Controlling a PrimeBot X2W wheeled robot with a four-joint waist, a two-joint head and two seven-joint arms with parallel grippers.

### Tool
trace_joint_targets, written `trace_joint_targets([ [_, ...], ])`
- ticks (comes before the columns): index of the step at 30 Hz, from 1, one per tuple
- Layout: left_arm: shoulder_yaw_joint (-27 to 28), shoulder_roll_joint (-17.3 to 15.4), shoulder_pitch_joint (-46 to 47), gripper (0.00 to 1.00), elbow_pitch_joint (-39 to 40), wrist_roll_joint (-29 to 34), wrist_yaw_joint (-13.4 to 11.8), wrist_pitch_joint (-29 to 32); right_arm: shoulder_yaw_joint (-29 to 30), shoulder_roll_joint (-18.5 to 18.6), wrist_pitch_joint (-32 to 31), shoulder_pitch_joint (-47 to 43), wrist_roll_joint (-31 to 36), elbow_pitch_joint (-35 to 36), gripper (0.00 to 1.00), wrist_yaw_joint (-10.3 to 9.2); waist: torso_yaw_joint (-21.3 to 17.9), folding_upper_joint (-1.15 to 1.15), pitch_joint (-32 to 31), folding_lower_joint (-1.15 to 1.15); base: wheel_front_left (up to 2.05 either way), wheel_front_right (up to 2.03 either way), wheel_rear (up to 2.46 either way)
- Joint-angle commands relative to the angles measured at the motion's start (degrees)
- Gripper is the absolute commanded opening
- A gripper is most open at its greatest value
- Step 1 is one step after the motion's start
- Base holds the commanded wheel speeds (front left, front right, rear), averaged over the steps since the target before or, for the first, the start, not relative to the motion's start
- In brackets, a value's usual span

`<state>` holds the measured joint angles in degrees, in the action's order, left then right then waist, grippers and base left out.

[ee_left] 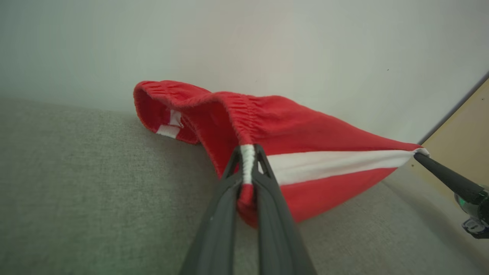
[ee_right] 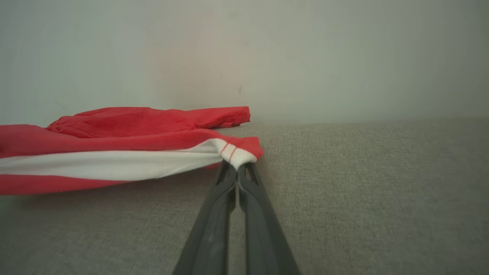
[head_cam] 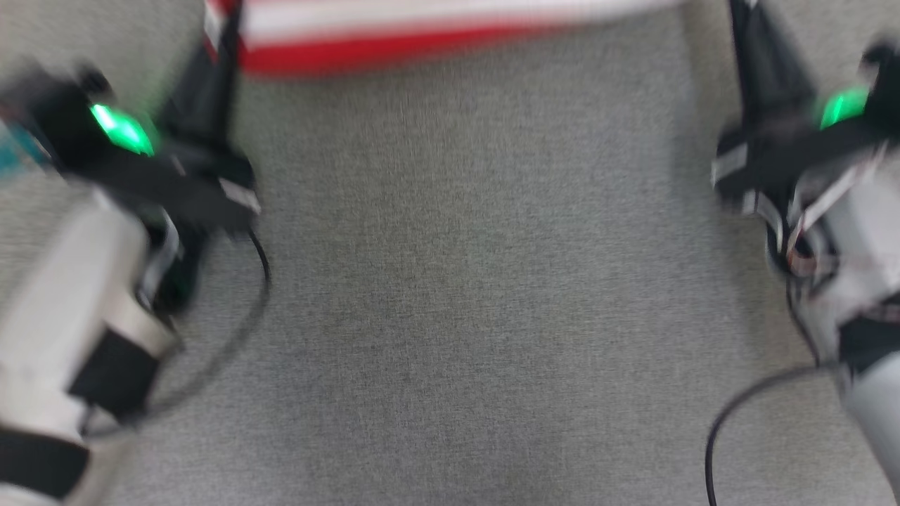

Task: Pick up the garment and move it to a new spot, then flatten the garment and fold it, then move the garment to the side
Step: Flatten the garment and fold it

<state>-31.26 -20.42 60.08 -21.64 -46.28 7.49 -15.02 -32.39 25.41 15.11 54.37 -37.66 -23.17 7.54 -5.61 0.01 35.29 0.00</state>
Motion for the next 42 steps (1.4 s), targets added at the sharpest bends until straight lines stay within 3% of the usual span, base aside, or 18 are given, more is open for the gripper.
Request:
trace_joint_targets([
  [1,-0.3,0.5,-4.8,0.0,0.4,-0.3,0.0,-0.1,-1.0,1.9,0.1,-3.6,-1.9,1.0,0.0,-0.09,0.9,-0.01,-3.2,0.0,0.0,0.0,0.0],
  [6,-0.9,2.0,-16.5,0.0,0.7,-0.6,0.0,0.0,-4.2,3.7,0.0,-12.2,-3.8,3.6,0.0,-0.09,1.1,-0.01,-8.2,0.0,0.0,0.0,0.0],
  [18,-0.2,5.3,-33.2,0.0,-1.9,0.2,0.0,0.0,-1.4,3.0,0.1,-31.0,-7.1,5.9,0.0,-0.1,0.3,-0.01,-20.8,0.0,0.0,0.0,0.0],
  [24,4.3,7.2,-40.1,0.0,-1.9,-0.3,-0.1,-0.1,-0.3,3.5,0.1,-37.5,-7.9,7.2,0.0,-0.12,-0.5,-0.01,-26.2,0.0,0.0,0.0,0.0],
  [27,3.3,7.9,-44.6,0.0,-1.8,0.6,-0.1,-0.1,-0.5,4.3,0.1,-41.7,-7.5,8.3,0.0,-0.15,-0.3,-0.01,-29.5,0.0,0.0,0.0,0.0],
  [42,-0.2,7.2,-53.4,0.0,-1.4,2.2,-0.1,-0.2,2.2,5.3,0.1,-53.3,-5.7,12.5,0.0,-0.15,1.0,-0.01,-32.7,0.0,0.0,0.0,0.0],
])
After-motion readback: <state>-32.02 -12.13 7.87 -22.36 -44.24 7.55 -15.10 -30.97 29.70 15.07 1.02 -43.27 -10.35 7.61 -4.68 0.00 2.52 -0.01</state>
